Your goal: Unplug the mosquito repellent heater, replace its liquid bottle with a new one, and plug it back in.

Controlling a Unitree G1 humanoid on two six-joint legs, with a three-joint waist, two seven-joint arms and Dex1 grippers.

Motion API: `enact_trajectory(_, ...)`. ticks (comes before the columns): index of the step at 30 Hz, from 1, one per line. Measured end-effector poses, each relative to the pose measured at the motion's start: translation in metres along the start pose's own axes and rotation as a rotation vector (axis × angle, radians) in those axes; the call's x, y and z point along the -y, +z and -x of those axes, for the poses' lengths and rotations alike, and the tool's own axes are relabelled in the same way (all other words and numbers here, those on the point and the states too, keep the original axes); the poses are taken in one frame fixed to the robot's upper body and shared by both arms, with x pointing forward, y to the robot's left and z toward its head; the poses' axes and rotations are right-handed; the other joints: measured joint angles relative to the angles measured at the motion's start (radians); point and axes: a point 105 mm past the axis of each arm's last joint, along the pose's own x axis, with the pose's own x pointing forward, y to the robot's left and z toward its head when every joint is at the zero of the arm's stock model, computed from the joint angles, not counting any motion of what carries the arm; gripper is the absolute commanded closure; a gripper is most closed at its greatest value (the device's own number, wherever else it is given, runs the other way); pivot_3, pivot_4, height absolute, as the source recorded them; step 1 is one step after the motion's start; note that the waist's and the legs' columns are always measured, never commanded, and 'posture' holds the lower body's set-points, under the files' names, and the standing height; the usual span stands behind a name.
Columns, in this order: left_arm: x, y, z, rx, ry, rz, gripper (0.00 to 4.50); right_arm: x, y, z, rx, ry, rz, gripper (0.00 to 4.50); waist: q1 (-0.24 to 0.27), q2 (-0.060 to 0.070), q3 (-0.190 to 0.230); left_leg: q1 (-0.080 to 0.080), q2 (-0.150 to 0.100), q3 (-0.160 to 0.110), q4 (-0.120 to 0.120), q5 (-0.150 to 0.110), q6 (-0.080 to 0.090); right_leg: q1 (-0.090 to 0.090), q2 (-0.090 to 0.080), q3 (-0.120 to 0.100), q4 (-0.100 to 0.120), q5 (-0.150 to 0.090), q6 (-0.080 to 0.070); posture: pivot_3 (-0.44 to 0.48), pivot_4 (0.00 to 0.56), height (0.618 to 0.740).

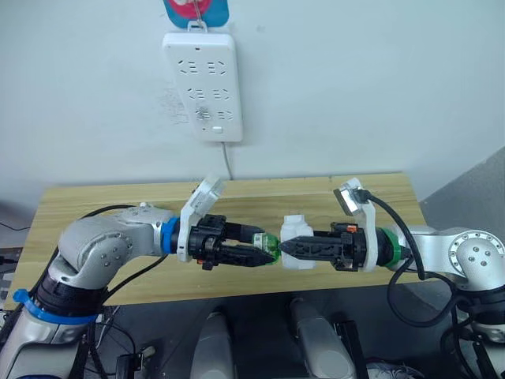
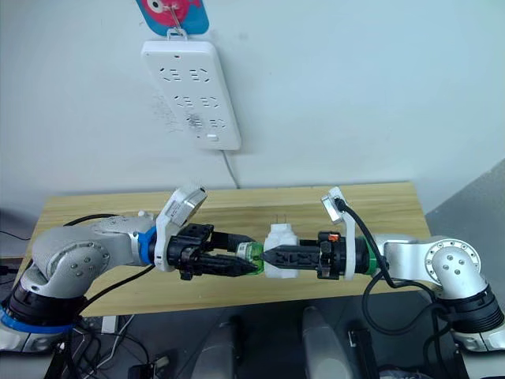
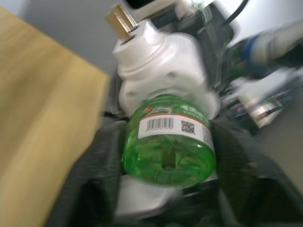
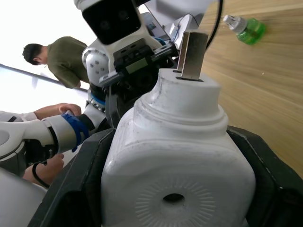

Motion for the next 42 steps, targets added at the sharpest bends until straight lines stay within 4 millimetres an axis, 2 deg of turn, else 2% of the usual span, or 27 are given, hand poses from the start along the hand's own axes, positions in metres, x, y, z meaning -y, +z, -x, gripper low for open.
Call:
enact_trajectory(1,-0.001,-0.002,0.000,0.003,0.027,-0.079,0.27,0.001,0.000,0.001,0.002,-0.005,-0.002,1.38,0.001,0.000,0.000,0.000,0.000,0.001,0.000,0.000,0.000,0.000,0.000,0.001,0.000,0.000,0.000,-0.174,0.335,0.740)
enact_trajectory(3,-0.004,-0.003,0.001,0.034,0.079,-0.223,0.27,0.002,0.001,0.001,0.006,-0.011,-0.003,1.38,0.004,0.000,0.000,0.000,0.000,0.002,0.000,0.000,0.000,0.000,-0.001,0.001,-0.001,0.000,0.000,-0.173,0.335,0.740)
enact_trajectory(5,-0.003,-0.006,0.000,0.082,0.116,-0.449,0.27,0.002,0.003,0.002,0.019,-0.013,0.001,1.38,0.006,0.000,0.000,0.000,0.000,0.003,0.001,0.000,0.000,0.001,-0.001,0.002,-0.002,0.000,0.000,-0.175,0.335,0.740)
enact_trajectory(8,0.000,-0.022,0.007,0.088,0.158,-0.676,0.27,0.001,0.002,0.001,0.014,-0.003,-0.002,1.38,0.007,0.000,0.000,0.000,0.000,0.004,0.001,0.000,0.000,0.001,-0.001,0.003,-0.001,0.000,0.000,-0.178,0.337,0.740)
enact_trajectory(13,0.006,-0.022,0.003,0.143,0.174,-0.905,0.27,0.000,0.002,0.000,0.015,0.003,-0.003,1.38,0.019,0.000,0.000,0.000,-0.001,0.004,0.003,0.000,0.000,0.001,-0.001,0.003,-0.001,0.000,0.000,-0.178,0.336,0.740)
enact_trajectory(18,0.004,-0.013,0.000,0.183,0.183,-0.972,0.27,0.000,0.002,0.000,0.015,0.005,-0.004,1.38,0.021,0.000,0.000,0.000,-0.001,0.004,0.003,0.000,0.000,0.001,-0.001,0.003,-0.001,0.001,0.001,-0.181,0.335,0.740)
enact_trajectory(21,0.006,-0.015,-0.001,0.177,0.161,-0.973,0.88,0.000,0.002,0.000,0.015,0.005,-0.004,1.38,0.021,0.000,0.000,0.000,-0.001,0.004,0.003,0.000,0.000,0.001,-0.001,0.003,-0.001,0.001,0.001,-0.183,0.335,0.740)
enact_trajectory(25,0.008,-0.017,-0.002,0.167,0.131,-0.952,2.10,0.000,0.002,0.000,0.017,0.004,-0.003,1.38,0.021,0.000,0.000,0.000,0.000,0.003,0.003,0.000,0.000,0.001,0.000,0.003,0.000,0.001,0.001,-0.180,0.336,0.740)
enact_trajectory(26,0.008,-0.017,-0.001,0.166,0.126,-0.949,2.25,0.000,0.002,0.000,0.016,0.006,-0.002,1.38,0.021,0.000,0.000,0.000,0.000,0.003,0.003,0.000,0.000,0.001,0.000,0.003,0.000,0.001,0.001,-0.179,0.336,0.740)
enact_trajectory(28,0.010,-0.017,-0.001,0.163,0.116,-0.943,2.24,-0.001,0.002,-0.001,0.014,0.010,0.001,1.38,0.021,0.000,0.000,0.000,0.000,0.003,0.003,0.000,0.000,0.001,0.000,0.003,0.000,0.001,0.001,-0.179,0.336,0.740)
enact_trajectory(32,0.014,-0.015,0.003,0.113,0.070,-0.846,2.24,-0.004,-0.002,-0.003,-0.002,0.022,0.004,1.38,0.019,0.000,0.000,0.000,0.000,0.003,0.003,0.000,0.000,0.001,0.000,0.003,0.000,0.000,0.001,-0.171,0.339,0.740)
enact_trajectory(34,0.015,-0.011,0.004,0.058,0.040,-0.583,2.24,-0.004,-0.004,-0.004,-0.010,0.024,-0.001,1.38,0.016,0.000,0.000,0.000,0.000,0.001,0.003,0.000,0.000,0.001,0.000,0.002,0.001,0.000,0.001,-0.168,0.339,0.740)
enact_trajectory(35,0.014,-0.007,0.004,0.046,0.031,-0.373,2.24,-0.003,-0.003,-0.004,-0.002,0.023,0.002,1.39,0.017,0.000,0.000,0.000,0.000,0.000,0.003,0.000,0.000,0.001,0.000,0.001,0.002,0.000,0.001,-0.169,0.341,0.740)
enact_trajectory(37,0.015,0.000,0.004,0.037,-0.002,-0.078,2.24,-0.005,0.001,-0.002,0.010,0.031,0.012,1.39,0.014,0.001,0.001,0.000,-0.001,0.001,0.003,0.000,0.000,0.001,0.000,0.002,0.001,0.000,0.001,-0.169,0.341,0.740)
enact_trajectory(40,0.015,0.006,0.006,0.021,-0.060,0.204,2.24,-0.008,0.002,-0.002,0.011,0.052,0.017,1.39,0.007,0.001,0.001,0.000,-0.001,0.001,0.003,0.000,0.000,0.001,0.000,0.001,0.001,0.000,0.001,-0.170,0.342,0.740)
enact_trajectory(42,0.015,0.007,0.008,0.000,-0.084,0.301,2.24,-0.009,0.001,-0.003,0.006,0.061,0.019,1.39,0.002,0.001,0.001,0.000,0.000,0.000,0.002,0.000,0.000,0.001,0.000,0.001,0.001,0.000,0.001,-0.171,0.342,0.740)
